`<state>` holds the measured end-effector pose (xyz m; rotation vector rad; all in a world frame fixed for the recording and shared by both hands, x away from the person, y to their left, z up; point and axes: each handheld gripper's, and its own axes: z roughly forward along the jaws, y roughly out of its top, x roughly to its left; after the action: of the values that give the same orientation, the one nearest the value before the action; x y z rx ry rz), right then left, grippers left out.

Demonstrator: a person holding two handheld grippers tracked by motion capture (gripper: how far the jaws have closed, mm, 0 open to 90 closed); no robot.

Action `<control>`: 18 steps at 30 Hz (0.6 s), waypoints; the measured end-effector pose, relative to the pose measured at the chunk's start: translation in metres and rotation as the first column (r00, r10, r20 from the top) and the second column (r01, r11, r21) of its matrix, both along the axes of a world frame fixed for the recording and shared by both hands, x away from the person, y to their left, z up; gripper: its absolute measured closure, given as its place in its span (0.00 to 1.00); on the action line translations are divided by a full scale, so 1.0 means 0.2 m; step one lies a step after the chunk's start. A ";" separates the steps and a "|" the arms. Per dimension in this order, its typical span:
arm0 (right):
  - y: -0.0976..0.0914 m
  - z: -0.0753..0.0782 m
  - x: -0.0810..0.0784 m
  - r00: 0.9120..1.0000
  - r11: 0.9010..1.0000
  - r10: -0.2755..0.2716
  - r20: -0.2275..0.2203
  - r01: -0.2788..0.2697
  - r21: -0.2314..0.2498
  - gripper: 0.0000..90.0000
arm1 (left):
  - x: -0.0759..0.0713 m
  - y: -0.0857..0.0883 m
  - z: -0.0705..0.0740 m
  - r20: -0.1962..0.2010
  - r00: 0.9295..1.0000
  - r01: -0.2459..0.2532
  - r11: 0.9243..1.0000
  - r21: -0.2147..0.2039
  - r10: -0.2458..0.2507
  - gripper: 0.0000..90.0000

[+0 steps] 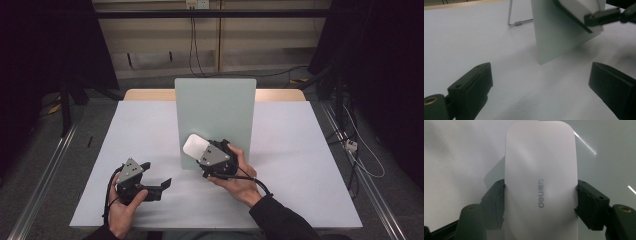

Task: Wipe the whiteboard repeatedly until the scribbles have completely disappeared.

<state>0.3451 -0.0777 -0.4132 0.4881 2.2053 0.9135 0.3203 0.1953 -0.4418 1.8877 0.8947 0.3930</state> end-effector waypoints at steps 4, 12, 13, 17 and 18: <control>0.04 -0.06 -0.01 0.999 0.999 0.035 -0.027 -0.036 -0.023 0.35 | 0.00 0.00 0.00 0.002 1.000 0.002 1.000 0.001 -0.002 0.06; 0.10 -0.14 -0.02 0.989 0.985 0.123 -0.086 -0.132 -0.115 0.35 | 0.00 0.00 0.00 -0.002 1.000 0.004 1.000 -0.001 -0.004 0.06; 0.09 -0.14 -0.02 0.988 0.985 0.126 -0.090 -0.136 -0.110 0.35 | 0.00 0.00 0.00 0.002 1.000 0.003 1.000 0.001 -0.003 0.06; 0.09 -0.13 -0.02 0.988 0.985 0.125 -0.096 -0.135 -0.105 0.35 | 0.00 0.00 0.00 -0.001 1.000 0.003 1.000 0.001 -0.003 0.06; 0.09 -0.12 -0.01 0.989 0.988 0.117 -0.088 -0.125 -0.092 0.35 | 0.00 0.00 0.00 0.003 1.000 0.005 1.000 0.001 -0.005 0.06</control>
<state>0.3421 -0.0604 -0.4374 0.3541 2.3631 0.8571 0.3205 0.1957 -0.4414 1.8893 0.8877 0.3934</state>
